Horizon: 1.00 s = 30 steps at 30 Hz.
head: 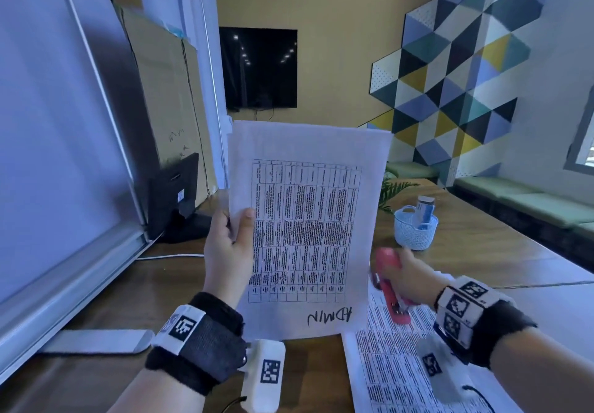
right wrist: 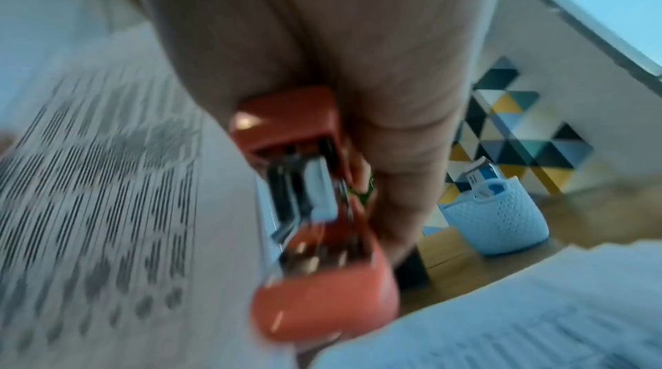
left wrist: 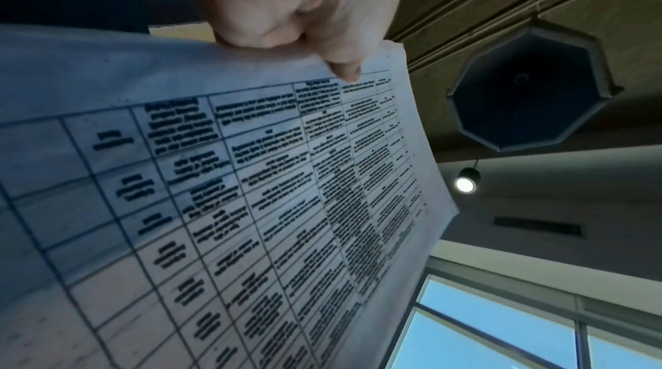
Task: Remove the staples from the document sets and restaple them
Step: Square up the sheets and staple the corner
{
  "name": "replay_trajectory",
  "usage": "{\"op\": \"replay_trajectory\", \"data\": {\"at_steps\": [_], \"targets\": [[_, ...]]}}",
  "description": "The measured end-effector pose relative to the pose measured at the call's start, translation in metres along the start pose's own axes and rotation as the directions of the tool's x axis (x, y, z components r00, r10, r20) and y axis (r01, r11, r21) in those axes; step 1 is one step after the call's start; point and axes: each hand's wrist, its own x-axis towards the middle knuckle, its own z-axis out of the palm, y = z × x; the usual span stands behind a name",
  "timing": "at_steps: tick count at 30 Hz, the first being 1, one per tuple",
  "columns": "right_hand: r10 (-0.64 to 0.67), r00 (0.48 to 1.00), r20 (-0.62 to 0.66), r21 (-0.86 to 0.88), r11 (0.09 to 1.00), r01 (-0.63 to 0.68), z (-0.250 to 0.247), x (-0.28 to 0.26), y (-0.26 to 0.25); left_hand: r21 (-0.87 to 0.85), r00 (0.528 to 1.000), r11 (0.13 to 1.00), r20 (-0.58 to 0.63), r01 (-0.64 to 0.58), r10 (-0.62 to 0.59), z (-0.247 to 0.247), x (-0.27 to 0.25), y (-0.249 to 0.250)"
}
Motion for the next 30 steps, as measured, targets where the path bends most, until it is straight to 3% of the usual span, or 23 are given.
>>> {"op": "replay_trajectory", "data": {"at_steps": [2,4,8,11,15,18,21,23,25,30], "targets": [[-0.003,0.997,-0.075,0.381,0.924,0.032,-0.013,0.003,-0.004,-0.036,1.0,0.999,0.0,-0.018,0.018,-0.002,0.002,0.005],[-0.019,0.987,-0.16,0.629,0.769,0.116,-0.028,0.0,-0.013,-0.036,0.999,0.999,0.02,-0.024,0.025,-0.002,0.001,0.007],[-0.068,0.947,-0.314,0.816,0.491,0.306,-0.055,-0.012,-0.036,-0.042,0.998,0.999,0.062,0.022,-0.02,0.0,-0.005,0.011],[-0.088,0.882,-0.462,0.81,0.363,0.46,-0.072,-0.026,-0.051,-0.09,0.994,0.992,0.079,0.084,-0.077,0.001,-0.013,0.013],[-0.146,0.718,-0.68,0.651,0.331,0.684,-0.089,-0.051,-0.066,-0.059,0.998,0.997,0.036,0.052,-0.05,-0.003,-0.018,0.014],[-0.222,0.621,-0.752,0.552,0.304,0.776,-0.099,-0.066,-0.086,-0.015,0.999,1.0,0.054,0.001,0.0,-0.004,-0.016,0.023],[-0.318,0.592,-0.74,0.474,0.376,0.796,-0.103,-0.075,-0.117,-0.028,0.997,0.999,0.08,-0.017,0.019,-0.002,-0.016,0.036],[-0.358,0.604,-0.712,0.46,0.412,0.787,-0.103,-0.075,-0.139,-0.035,0.995,0.999,0.094,-0.027,0.03,0.0,-0.017,0.044],[-0.362,0.622,-0.695,0.475,0.418,0.774,-0.101,-0.072,-0.16,-0.03,0.993,0.999,0.118,-0.024,0.028,0.002,-0.019,0.051],[-0.329,0.563,-0.758,0.419,0.416,0.807,-0.096,-0.064,-0.191,-0.069,0.984,0.997,0.177,0.035,-0.022,0.003,-0.026,0.063]]}}
